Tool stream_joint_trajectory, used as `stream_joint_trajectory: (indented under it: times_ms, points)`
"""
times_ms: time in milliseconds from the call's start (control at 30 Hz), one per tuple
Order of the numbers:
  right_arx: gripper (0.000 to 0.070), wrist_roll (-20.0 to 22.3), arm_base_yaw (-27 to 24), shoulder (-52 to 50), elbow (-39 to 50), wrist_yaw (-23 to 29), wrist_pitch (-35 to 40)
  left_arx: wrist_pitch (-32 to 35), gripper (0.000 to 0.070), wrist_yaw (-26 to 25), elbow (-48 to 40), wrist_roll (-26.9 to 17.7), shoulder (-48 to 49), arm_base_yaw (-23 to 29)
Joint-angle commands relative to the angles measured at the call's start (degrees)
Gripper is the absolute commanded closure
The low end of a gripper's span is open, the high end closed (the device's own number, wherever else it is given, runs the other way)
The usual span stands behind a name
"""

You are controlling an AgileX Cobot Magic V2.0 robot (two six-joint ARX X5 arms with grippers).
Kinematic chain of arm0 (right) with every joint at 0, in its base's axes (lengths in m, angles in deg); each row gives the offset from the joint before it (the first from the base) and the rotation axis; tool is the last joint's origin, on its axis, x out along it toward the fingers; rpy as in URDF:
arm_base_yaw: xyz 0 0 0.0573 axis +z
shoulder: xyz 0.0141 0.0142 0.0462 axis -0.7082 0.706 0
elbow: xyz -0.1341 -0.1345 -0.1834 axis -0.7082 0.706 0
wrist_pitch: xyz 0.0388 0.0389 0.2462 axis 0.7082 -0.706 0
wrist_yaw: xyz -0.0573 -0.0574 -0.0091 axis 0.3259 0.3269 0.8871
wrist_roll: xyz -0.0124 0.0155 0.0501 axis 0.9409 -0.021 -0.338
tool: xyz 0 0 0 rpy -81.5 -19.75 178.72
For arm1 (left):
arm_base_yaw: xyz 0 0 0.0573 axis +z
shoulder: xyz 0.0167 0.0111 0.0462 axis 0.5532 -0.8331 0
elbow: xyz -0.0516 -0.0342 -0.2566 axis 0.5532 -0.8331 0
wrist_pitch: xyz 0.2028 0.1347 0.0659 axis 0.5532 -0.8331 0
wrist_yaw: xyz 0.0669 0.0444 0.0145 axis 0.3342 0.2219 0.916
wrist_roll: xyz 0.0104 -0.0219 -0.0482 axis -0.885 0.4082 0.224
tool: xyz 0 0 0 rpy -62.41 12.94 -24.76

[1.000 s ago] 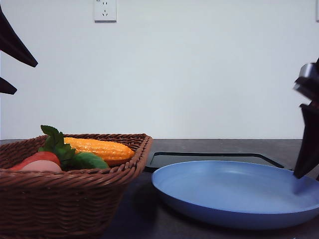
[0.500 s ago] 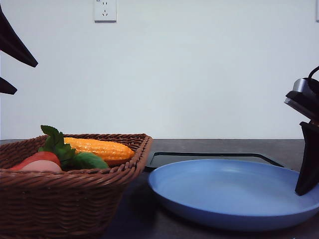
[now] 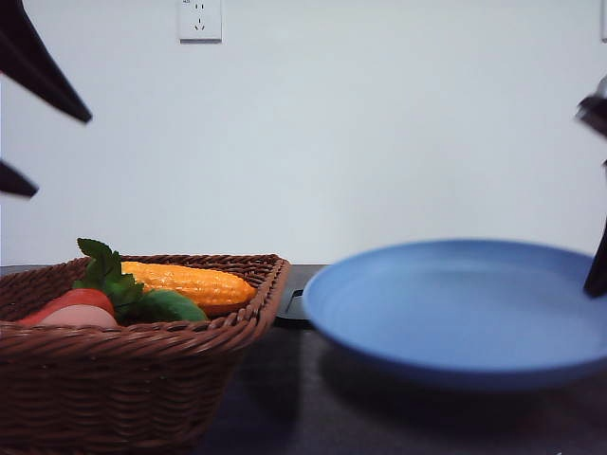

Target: Transfer egg from basket to plate and serve

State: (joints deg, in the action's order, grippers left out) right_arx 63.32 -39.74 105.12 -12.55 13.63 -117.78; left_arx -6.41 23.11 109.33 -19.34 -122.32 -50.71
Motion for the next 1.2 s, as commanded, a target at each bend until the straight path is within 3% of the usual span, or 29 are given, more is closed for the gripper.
stream_joint_trajectory:
  times_ms: [0,267,567,900,1167]
  points:
    - [0.07,-0.44,-0.77,-1.3,-0.94,-0.2,-0.14,-2.46,0.0291,4.26,2.28,0.34,-1.24,-2.94]
    - [0.07,-0.44,-4.83,-7.42,-0.94,-0.2,-1.3,-6.56,0.0291,20.5,7.46,1.59,-7.97,-16.25]
    - [0.07,-0.39,-5.6,-8.42,-0.94,-0.26,-1.57,-6.18,0.0291,29.66,10.28,3.16,-20.3,-24.23]
    - [0.07,-0.39,-5.6,-8.42,-0.94,-0.26,-1.54,-4.11,0.0291,30.69,10.49,3.4,-29.76,-25.82]
    - [0.07,-0.39,-5.6,-8.42,-0.94,-0.24,-1.53,-4.05,0.0292,30.68,10.49,3.32,-31.72,-25.85]
